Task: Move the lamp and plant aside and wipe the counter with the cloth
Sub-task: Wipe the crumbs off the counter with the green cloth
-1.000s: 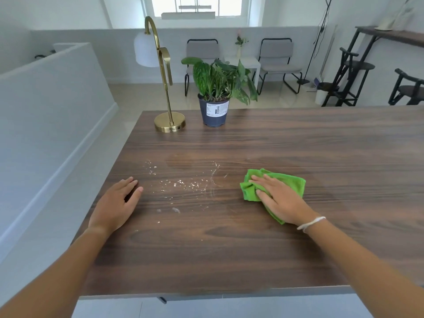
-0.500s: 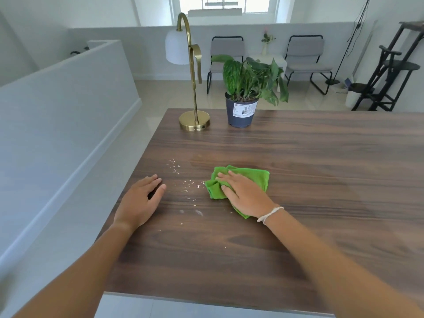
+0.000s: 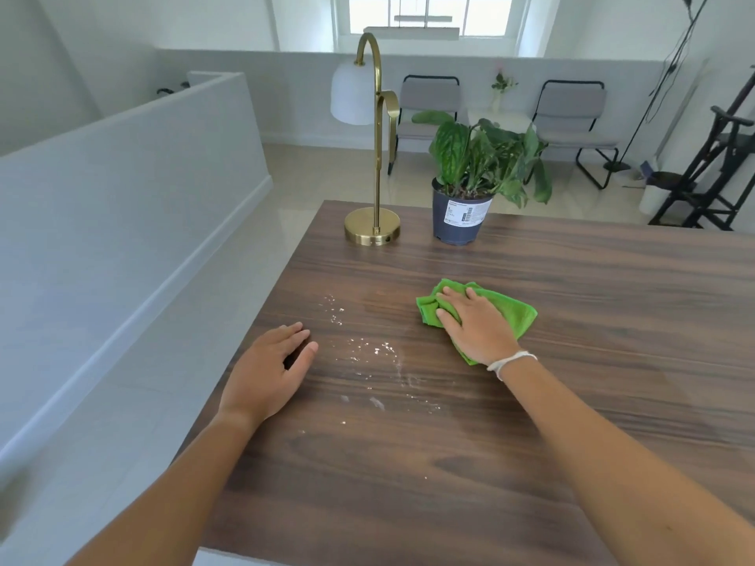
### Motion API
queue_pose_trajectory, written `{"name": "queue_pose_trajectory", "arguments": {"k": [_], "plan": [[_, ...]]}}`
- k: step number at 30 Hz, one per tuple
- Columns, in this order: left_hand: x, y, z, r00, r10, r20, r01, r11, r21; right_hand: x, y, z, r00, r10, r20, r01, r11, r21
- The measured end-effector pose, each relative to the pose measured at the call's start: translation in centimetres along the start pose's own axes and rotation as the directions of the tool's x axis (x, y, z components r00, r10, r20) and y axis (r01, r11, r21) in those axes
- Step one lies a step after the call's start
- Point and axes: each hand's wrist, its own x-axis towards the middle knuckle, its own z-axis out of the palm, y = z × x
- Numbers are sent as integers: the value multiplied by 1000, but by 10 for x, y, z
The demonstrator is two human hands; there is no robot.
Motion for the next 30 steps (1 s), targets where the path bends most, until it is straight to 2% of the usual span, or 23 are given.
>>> {"name": "queue_pose_trajectory", "arguments": {"k": [5, 9, 15, 19, 25, 28, 30], "plan": [[1, 0, -2, 1000, -7, -6, 7, 1000, 9, -15, -38, 17, 988, -152, 33, 151, 988, 38], [-1, -1, -3, 1000, -6, -1, 6, 1000, 16, -52, -21, 15, 974, -220, 51, 216, 973, 77], [-1, 3, 0, 1000, -13, 0, 13, 1000, 3, -21, 12, 0, 996, -86, 35, 83, 994, 75], [-3, 5, 2, 1000, -20, -13, 20, 1000, -8, 34, -14, 8, 999, -27, 34, 26, 999, 32], [4, 0, -3, 999, -49, -23, 48, 998, -45, 53, -104, 37, 949, -300, 93, 290, 951, 107], [4, -1, -4, 998, -59, -24, 57, 995, -79, 14, -93, 39, 883, -462, 83, 446, 881, 158], [2, 0, -6, 997, -70, -26, 66, 991, -113, -8, -69, 34, 865, -495, 87, 476, 863, 170]]}}
